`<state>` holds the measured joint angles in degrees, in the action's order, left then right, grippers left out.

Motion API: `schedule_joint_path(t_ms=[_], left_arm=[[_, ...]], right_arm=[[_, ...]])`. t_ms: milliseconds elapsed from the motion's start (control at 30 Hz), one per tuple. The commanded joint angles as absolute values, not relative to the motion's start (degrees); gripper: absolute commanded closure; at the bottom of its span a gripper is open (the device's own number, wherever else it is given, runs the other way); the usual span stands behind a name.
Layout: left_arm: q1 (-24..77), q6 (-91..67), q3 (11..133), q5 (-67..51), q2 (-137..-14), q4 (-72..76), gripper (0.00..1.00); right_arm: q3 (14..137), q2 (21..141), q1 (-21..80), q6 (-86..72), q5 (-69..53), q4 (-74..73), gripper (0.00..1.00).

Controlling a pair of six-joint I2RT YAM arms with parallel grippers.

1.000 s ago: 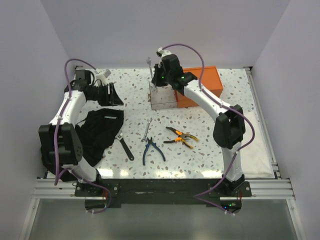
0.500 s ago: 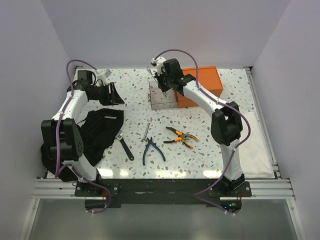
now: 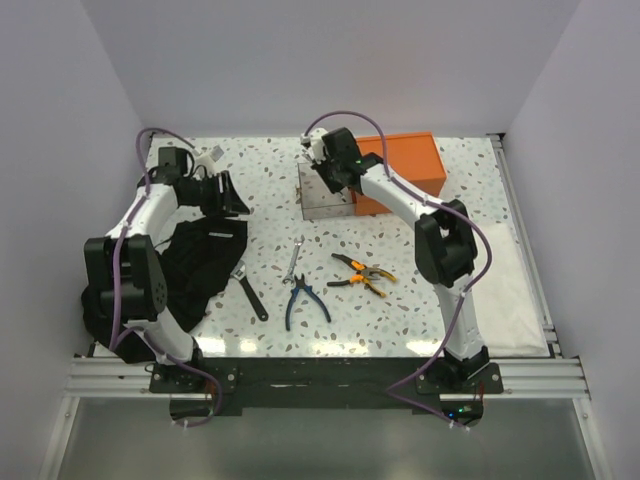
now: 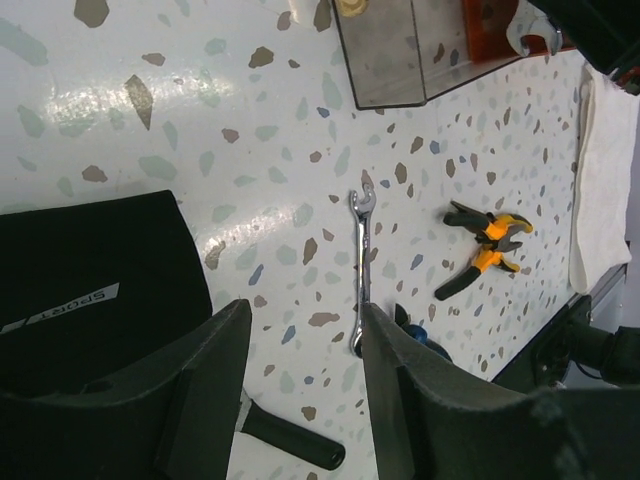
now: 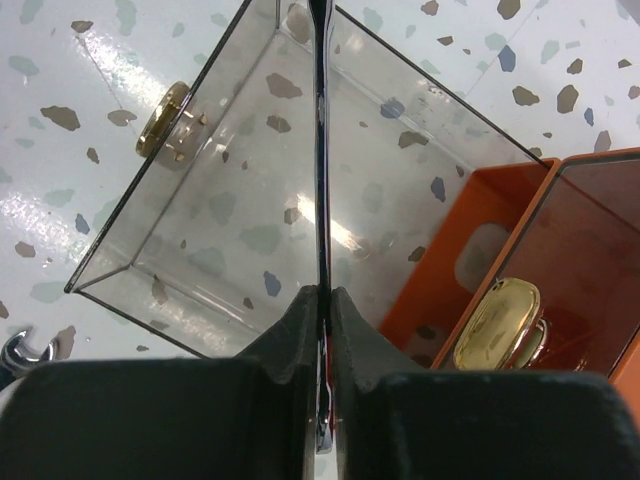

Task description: Sort the tools into containers

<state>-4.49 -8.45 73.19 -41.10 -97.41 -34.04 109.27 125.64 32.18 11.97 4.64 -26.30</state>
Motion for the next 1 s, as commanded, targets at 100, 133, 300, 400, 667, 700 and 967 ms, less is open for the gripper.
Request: schedule_joint_path(t_ms=[100, 133, 300, 400, 667, 700, 967], left_arm=[[-4.7, -8.7, 70.6, -34.6, -96.7, -38.5, 0.46], [-4.6, -8.5, 69.9, -34.5, -96.5, -39.1, 0.46], [-4.2, -9.6, 62.9, -34.0, -91.7, -38.6, 0.46], [-4.3, -11.4, 59.5, -31.9, -85.8, -35.7, 0.46], [-5.1, -15.4, 67.7, -15.3, -80.1, -28.9, 0.42], [-5.5, -16.6, 68.4, -12.6, -79.8, -28.3, 0.40], [-9.3, -25.0, 67.9, -7.7, -73.7, -21.3, 0.31]], right_arm=[[110.6, 120.9, 32.6, 11.3, 6.1, -24.8, 0.59], [110.5, 119.6, 32.7, 10.5, 5.5, -24.9, 0.53], [107.5, 115.0, 34.4, 8.4, -3.7, -23.7, 0.49], [104.0, 112.4, 37.5, 6.5, -9.6, -23.8, 0.47], [94.7, 111.4, 50.3, 0.4, -13.4, -22.3, 0.37], [93.6, 111.6, 51.3, -1.1, -13.3, -22.2, 0.36], [97.1, 118.2, 61.1, -4.7, -4.7, -22.8, 0.32]])
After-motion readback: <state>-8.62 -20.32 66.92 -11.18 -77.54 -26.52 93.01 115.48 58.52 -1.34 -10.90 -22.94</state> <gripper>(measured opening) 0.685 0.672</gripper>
